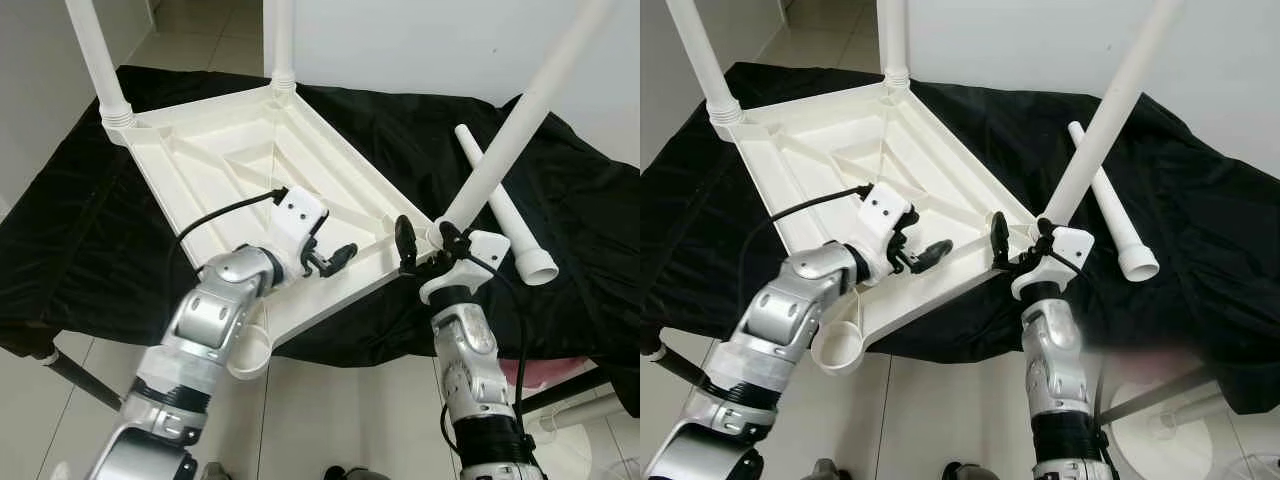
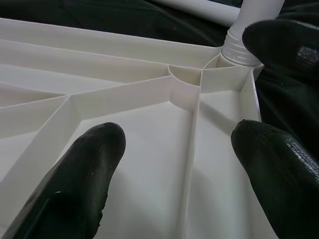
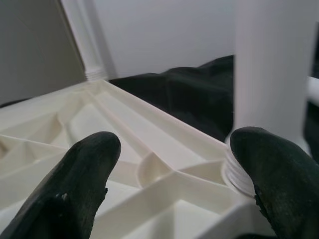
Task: Building children table
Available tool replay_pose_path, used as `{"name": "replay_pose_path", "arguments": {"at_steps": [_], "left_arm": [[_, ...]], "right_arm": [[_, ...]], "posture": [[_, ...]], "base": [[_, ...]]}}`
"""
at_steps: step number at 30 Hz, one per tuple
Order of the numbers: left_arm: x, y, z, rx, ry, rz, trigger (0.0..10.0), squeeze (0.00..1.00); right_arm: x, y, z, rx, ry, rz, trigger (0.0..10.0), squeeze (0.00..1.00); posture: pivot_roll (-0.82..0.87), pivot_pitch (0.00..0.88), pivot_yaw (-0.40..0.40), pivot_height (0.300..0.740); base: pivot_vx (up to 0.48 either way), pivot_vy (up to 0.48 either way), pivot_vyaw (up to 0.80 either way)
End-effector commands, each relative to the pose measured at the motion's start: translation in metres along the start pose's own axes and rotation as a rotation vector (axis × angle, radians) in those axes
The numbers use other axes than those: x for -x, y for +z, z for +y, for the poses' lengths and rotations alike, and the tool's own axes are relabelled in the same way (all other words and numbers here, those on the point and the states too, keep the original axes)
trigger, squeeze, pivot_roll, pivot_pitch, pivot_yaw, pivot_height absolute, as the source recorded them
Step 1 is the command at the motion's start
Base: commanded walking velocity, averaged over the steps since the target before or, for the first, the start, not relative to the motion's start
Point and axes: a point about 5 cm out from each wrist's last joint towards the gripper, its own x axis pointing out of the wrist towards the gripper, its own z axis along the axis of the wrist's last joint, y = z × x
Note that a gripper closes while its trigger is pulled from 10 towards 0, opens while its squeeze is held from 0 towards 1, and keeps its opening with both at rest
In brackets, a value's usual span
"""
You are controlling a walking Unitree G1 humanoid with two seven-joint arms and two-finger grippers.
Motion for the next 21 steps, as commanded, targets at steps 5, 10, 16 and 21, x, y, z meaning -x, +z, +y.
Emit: {"name": "replay_pose_path", "arguments": {"at_steps": [5,10,16,21], "left_arm": [[-0.01,-0.005,-0.008,0.021,0.02,0.038,10.0,0.0],[-0.015,-0.005,-0.012,0.031,-0.002,0.057,10.0,0.0],[-0.026,-0.016,-0.011,0.024,0.014,0.132,10.0,0.0],[-0.033,-0.024,-0.011,0.003,0.032,0.201,10.0,0.0]], "right_arm": [[0.016,-0.004,-0.006,0.069,-0.106,0.008,10.0,0.0],[0.021,-0.006,-0.007,0.078,-0.128,0.011,10.0,0.0],[0.026,-0.001,-0.015,0.104,-0.184,-0.012,10.0,0.0],[0.026,0.002,-0.021,0.125,-0.212,-0.021,10.0,0.0]], "posture": [[0.01,0.098,-0.071,0.74],[0.01,0.099,-0.067,0.74],[-0.03,0.09,-0.035,0.74],[-0.05,0.083,-0.02,0.74]], "base": [[0.0,0.0,0.0],[0.0,0.0,0.0],[0.0,0.0,0.0],[0.0,0.0,0.0]]}}
